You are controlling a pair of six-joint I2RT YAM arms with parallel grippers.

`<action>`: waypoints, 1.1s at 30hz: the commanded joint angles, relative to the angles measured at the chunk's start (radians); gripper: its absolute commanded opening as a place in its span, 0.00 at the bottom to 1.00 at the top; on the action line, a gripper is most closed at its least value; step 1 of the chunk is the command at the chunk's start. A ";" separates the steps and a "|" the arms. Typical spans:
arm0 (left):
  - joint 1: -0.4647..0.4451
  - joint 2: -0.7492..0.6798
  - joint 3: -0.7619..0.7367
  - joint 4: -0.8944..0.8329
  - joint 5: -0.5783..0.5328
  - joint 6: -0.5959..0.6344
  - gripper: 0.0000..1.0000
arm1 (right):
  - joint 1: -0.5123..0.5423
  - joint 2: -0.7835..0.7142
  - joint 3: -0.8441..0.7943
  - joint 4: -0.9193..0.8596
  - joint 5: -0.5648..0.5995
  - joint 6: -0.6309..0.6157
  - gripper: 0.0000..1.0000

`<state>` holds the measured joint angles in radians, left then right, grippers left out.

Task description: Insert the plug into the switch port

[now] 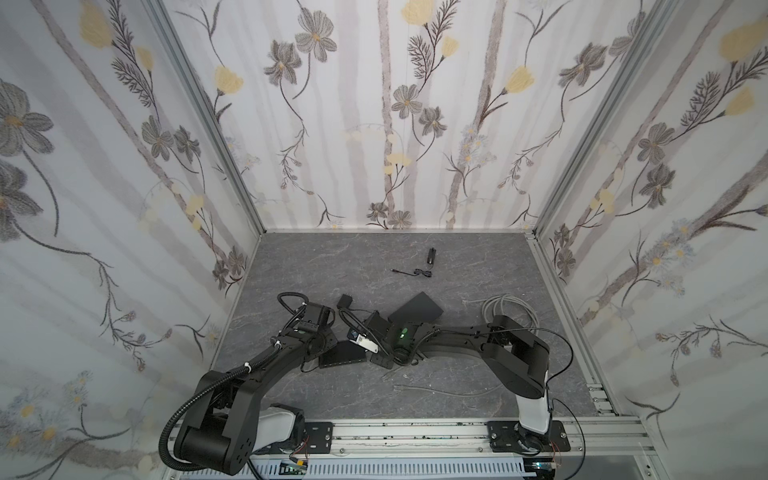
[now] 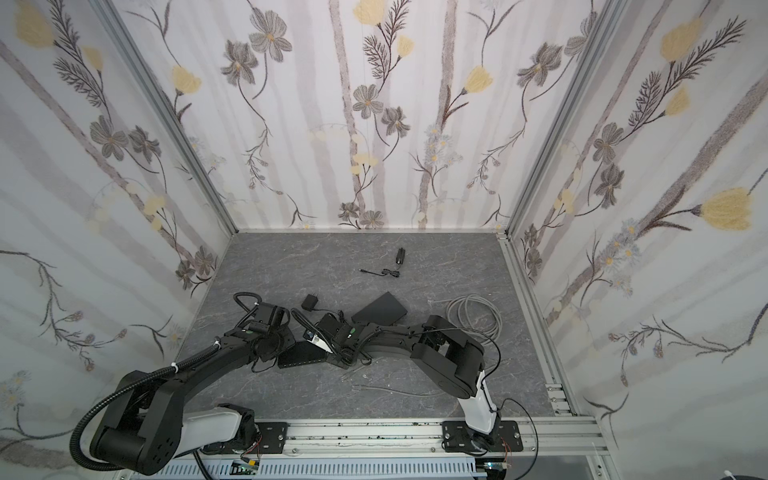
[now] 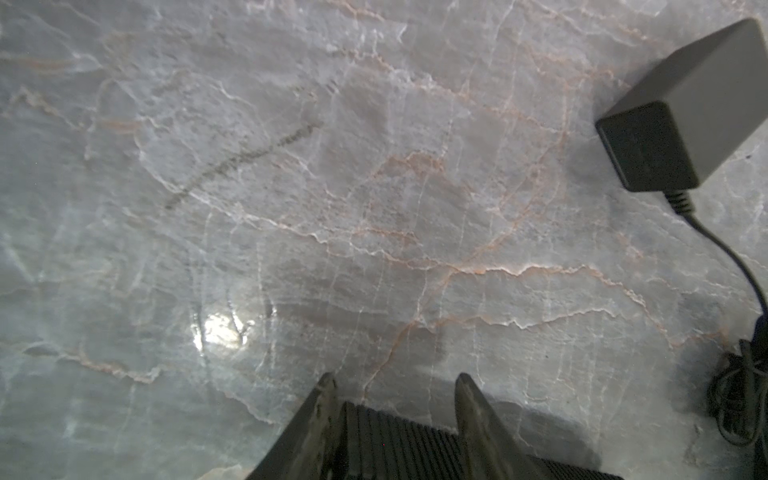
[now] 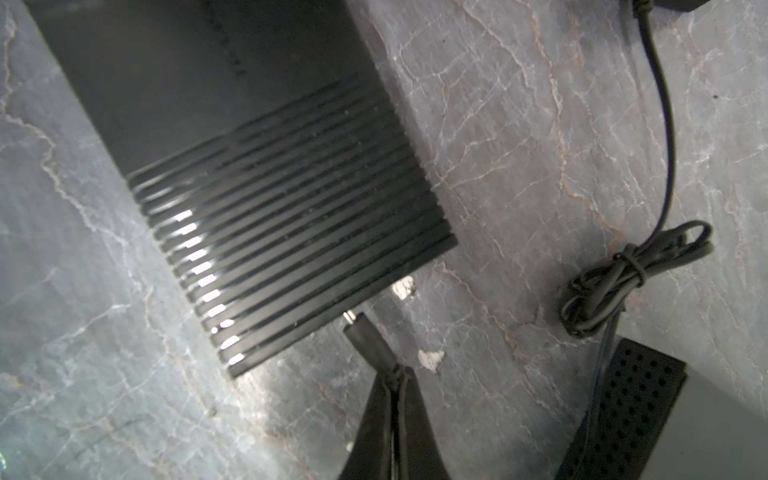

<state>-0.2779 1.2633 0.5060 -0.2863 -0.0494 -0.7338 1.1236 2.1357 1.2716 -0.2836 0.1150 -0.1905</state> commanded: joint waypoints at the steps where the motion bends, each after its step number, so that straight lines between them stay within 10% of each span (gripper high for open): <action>1: -0.003 0.001 -0.003 0.014 0.065 -0.023 0.47 | 0.010 0.009 0.016 0.118 -0.065 0.048 0.00; 33: 0.060 -0.059 0.027 -0.082 -0.016 -0.045 0.49 | 0.041 -0.030 -0.097 0.216 -0.043 0.191 0.00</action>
<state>-0.2214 1.2079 0.5236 -0.3485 -0.0566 -0.7593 1.1645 2.1151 1.1767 -0.1356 0.1024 -0.0158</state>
